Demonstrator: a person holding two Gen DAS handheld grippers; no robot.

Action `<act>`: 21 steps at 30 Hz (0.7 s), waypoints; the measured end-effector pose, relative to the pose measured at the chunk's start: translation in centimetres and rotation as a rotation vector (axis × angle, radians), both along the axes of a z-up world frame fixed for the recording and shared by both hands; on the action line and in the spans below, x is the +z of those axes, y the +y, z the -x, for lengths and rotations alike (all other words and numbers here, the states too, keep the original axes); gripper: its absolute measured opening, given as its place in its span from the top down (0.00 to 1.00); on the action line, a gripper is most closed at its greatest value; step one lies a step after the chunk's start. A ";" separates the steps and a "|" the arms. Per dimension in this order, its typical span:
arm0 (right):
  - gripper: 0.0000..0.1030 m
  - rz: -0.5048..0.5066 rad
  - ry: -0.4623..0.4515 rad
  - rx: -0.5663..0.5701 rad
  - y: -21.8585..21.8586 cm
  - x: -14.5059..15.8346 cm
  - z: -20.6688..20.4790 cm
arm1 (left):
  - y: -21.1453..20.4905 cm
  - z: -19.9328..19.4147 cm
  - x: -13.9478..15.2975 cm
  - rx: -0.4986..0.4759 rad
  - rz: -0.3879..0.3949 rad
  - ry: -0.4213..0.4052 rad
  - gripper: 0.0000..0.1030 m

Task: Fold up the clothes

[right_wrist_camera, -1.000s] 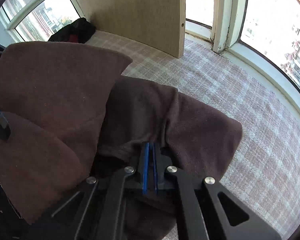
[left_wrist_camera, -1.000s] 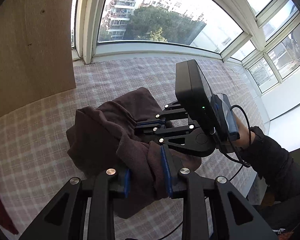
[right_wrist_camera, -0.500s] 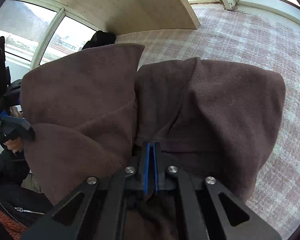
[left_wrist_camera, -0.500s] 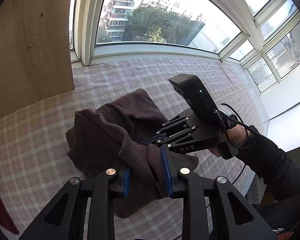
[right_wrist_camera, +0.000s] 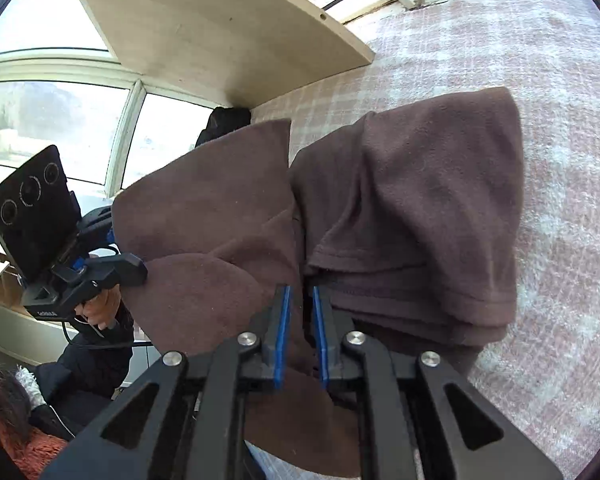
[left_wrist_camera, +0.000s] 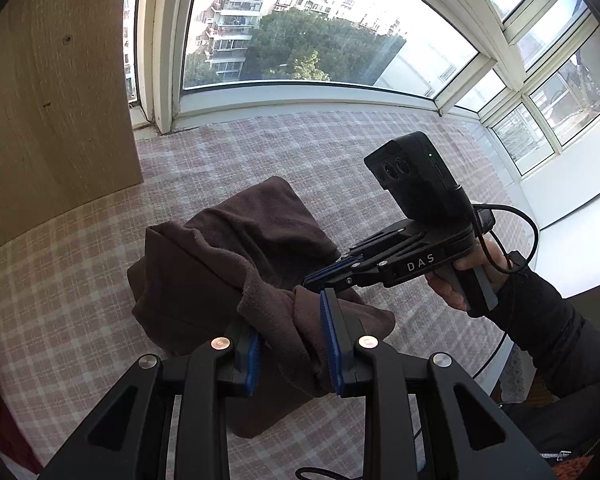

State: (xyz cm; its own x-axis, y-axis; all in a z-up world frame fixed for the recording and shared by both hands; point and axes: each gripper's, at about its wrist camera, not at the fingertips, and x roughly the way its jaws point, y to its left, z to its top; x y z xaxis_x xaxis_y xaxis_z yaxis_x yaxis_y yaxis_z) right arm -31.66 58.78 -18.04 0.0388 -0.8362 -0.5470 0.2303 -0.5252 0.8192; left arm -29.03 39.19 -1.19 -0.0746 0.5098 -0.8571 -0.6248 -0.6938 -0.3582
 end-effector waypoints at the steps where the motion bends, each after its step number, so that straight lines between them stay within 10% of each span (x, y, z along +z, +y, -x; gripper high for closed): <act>1: 0.85 -0.066 0.042 -0.029 0.7 0.4 0.0 | 0.0 0.0 0.0 -0.001 0.002 -0.001 0.77; 11: 0.59 -0.105 -0.049 -0.110 -0.2 -2.7 0.0 | -0.5 -0.5 -0.2 0.002 0.009 -0.001 0.77; 21: 0.64 -0.494 0.249 0.005 -5.9 -0.5 0.8 | -0.6 -0.6 -0.3 -0.003 0.016 -0.001 0.77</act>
